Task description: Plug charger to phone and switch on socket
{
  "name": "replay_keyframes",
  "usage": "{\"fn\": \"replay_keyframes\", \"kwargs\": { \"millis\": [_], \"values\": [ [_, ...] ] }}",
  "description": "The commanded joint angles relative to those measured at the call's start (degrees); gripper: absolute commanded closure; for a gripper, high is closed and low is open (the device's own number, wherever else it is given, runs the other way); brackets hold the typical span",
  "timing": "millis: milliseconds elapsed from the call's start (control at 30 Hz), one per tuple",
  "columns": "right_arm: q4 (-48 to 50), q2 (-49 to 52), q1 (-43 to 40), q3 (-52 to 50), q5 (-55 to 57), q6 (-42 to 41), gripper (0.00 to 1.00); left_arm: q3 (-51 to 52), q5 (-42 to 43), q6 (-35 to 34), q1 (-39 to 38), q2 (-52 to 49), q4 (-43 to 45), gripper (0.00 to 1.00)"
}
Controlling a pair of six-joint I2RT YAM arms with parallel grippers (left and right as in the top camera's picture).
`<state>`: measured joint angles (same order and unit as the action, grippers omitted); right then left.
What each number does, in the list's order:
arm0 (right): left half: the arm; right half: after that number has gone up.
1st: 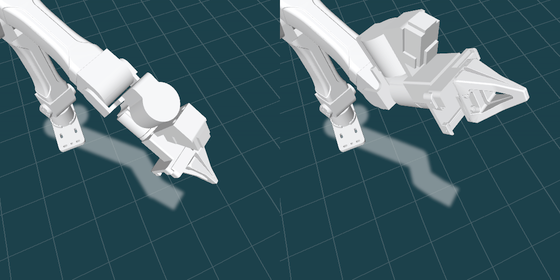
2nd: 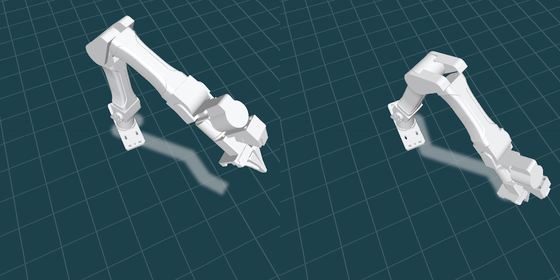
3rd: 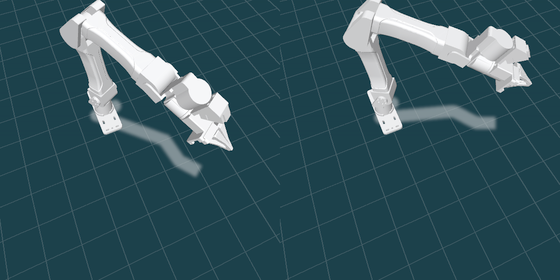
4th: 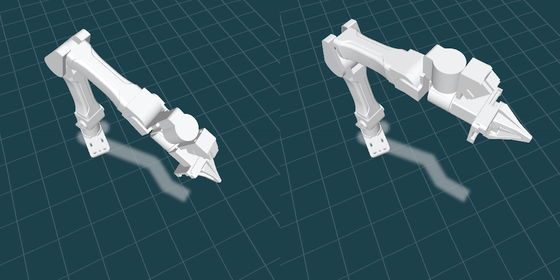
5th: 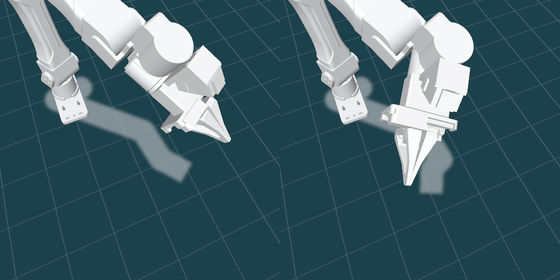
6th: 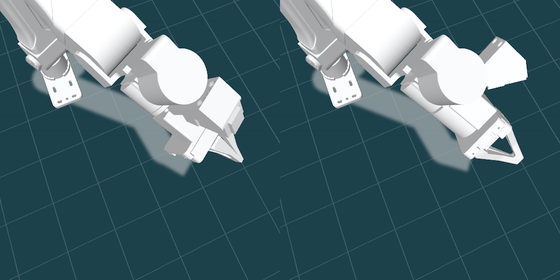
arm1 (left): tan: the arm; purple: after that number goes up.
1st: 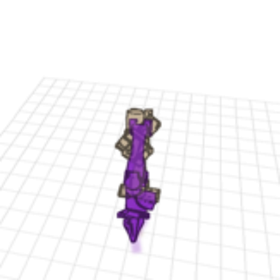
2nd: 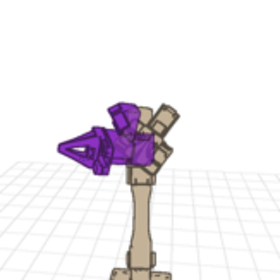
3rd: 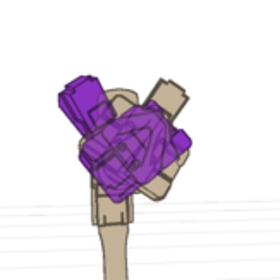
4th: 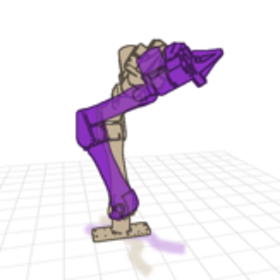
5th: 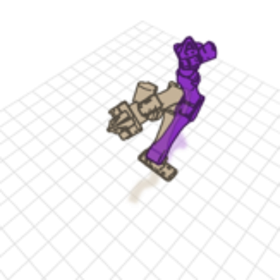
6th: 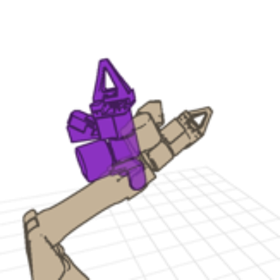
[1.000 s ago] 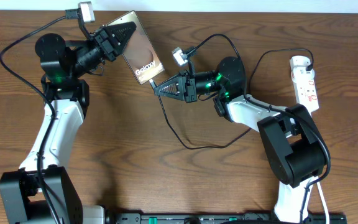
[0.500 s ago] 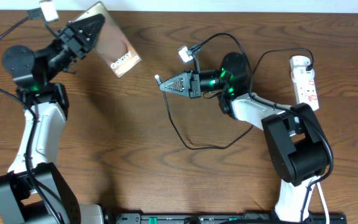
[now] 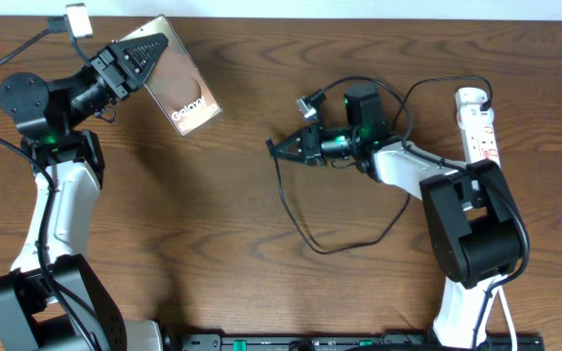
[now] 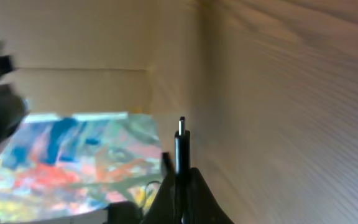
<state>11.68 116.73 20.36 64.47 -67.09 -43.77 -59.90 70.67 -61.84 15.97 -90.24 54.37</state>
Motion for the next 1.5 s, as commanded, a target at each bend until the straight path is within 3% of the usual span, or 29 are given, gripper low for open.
{"fn": "replay_keyframes", "kwargs": {
  "millis": [0, 333, 600, 733, 1100, 1467],
  "values": [
    [-6.3, -0.5, -1.0, 0.3, 7.1, 10.2, 0.99, -0.3, 1.9, -1.1, 0.0, 0.2, 0.9, 0.93],
    [-25.7, -1.1, -2.9, 1.4, 20.1, 19.8, 0.99, -0.3, 2.4, -1.0, 0.0, 0.2, 0.9, 0.93],
    [-49.5, -1.7, -2.8, 10.5, 38.5, 26.8, 0.99, -0.3, 3.8, -0.1, 0.0, 0.2, 0.8, 0.93],
    [-56.3, -1.7, -2.5, 12.7, 44.7, 27.1, 0.99, -0.3, 3.8, -0.1, 0.0, 0.2, 0.8, 0.93],
    [-67.9, -1.6, 0.5, 12.5, 57.8, 25.8, 0.99, -0.3, 4.4, 0.3, 0.0, 0.2, 0.8, 0.93],
    [-66.8, -1.3, 3.9, 7.0, 58.2, 23.6, 0.99, -0.3, 5.4, 0.3, 0.0, 0.2, 0.8, 0.93]
  ]
}}
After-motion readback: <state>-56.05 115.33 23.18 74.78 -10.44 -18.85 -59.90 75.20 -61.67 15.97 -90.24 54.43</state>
